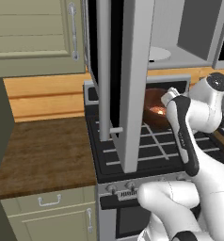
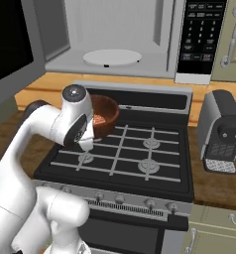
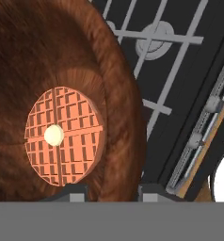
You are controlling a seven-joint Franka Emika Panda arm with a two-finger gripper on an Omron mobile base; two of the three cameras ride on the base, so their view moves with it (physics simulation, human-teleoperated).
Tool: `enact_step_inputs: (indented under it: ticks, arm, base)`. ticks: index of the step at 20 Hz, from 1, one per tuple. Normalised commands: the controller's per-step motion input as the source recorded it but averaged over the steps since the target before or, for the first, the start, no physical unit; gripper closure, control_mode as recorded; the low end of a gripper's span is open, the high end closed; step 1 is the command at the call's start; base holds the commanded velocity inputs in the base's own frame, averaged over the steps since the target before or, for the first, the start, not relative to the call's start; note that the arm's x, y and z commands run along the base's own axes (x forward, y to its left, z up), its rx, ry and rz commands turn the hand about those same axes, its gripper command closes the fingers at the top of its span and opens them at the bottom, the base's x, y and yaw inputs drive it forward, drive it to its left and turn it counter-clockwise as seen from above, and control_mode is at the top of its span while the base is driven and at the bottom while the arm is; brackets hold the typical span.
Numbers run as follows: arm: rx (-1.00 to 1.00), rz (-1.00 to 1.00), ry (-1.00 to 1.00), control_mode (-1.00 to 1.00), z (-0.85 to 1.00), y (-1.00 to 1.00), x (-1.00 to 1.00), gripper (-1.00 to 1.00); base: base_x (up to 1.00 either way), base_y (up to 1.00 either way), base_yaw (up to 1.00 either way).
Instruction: Open the microwave, place the bowl with waffle inside the microwave, then close the microwave door and turn it on.
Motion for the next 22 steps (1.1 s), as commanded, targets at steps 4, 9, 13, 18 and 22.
enact_step_inputs:
  ticks: [4, 9, 13, 18, 22]
  arm:
    - [0.0, -0.1, 0.0, -1.0, 0.35, -0.18, -0.76, 1.0]
    - [0.0, -0.08, -0.04, -1.0, 0.78, -0.01, -0.5, 1.0]
    - [0.02, -0.11, -0.05, -1.0, 0.92, -0.11, -0.58, 1.0]
    - [0.03, -0.12, -0.05, -1.0, 0.84, -0.08, -0.58, 1.0]
    - [0.01, -0.17, -0.11, -1.0, 0.55, -0.03, -0.58, 1.0]
  base:
    - [0.0, 0.0, 0.0]
    - [0.0, 0.0, 0.0]
    - [0.0, 0.0, 0.0]
    - [0.0, 0.0, 0.0]
    - [0.0, 0.0, 0.0]
